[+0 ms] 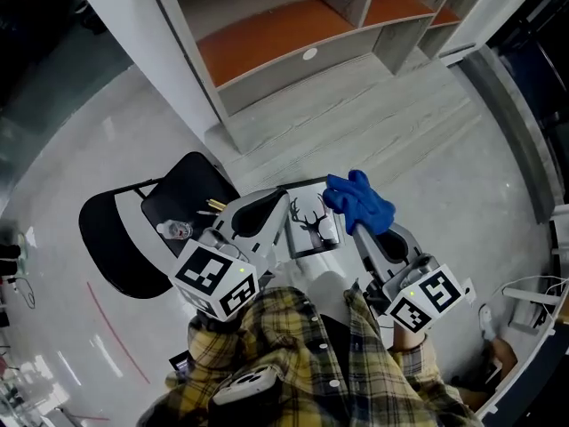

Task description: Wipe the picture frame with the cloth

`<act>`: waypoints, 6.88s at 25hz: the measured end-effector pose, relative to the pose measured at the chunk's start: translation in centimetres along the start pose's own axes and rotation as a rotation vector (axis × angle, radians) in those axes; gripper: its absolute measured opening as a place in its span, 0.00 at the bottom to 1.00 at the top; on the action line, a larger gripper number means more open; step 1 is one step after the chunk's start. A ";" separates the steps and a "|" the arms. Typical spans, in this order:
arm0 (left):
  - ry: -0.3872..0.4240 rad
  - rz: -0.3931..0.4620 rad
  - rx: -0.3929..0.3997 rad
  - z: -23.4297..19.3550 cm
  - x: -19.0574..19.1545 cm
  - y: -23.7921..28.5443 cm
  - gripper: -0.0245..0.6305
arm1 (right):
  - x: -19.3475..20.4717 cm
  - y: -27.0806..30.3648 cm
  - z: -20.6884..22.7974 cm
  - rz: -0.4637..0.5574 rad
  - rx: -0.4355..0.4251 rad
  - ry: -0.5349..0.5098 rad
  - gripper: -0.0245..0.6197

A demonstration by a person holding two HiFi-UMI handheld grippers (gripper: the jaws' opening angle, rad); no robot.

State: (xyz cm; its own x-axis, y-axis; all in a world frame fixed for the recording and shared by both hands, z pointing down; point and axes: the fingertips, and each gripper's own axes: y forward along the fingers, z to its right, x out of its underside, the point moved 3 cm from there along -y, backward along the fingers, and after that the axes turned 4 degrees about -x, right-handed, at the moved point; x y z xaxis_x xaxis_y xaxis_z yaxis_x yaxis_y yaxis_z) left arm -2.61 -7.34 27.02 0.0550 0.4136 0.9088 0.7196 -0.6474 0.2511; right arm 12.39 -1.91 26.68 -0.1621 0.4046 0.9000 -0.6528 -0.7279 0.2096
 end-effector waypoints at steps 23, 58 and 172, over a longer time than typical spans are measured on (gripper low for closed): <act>-0.071 -0.457 -0.084 -10.5 15.7 8.4 0.10 | 6.5 7.0 6.1 -0.246 0.018 0.088 0.11; -0.146 -0.750 -0.038 -14.0 22.7 12.4 0.22 | 18.0 15.5 15.4 -0.788 0.083 -0.212 0.11; -0.236 -0.685 -0.044 -14.5 23.0 12.1 0.20 | 23.9 18.0 6.9 -0.920 -0.044 -0.361 0.11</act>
State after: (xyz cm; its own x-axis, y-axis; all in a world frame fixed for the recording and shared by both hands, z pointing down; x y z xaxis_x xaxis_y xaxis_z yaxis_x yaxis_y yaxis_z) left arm -2.68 -14.98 55.85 -0.2469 0.8594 0.4478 0.6176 -0.2165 0.7561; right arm 1.91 -9.14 54.58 0.6525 0.6042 0.4573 -0.4392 -0.1902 0.8780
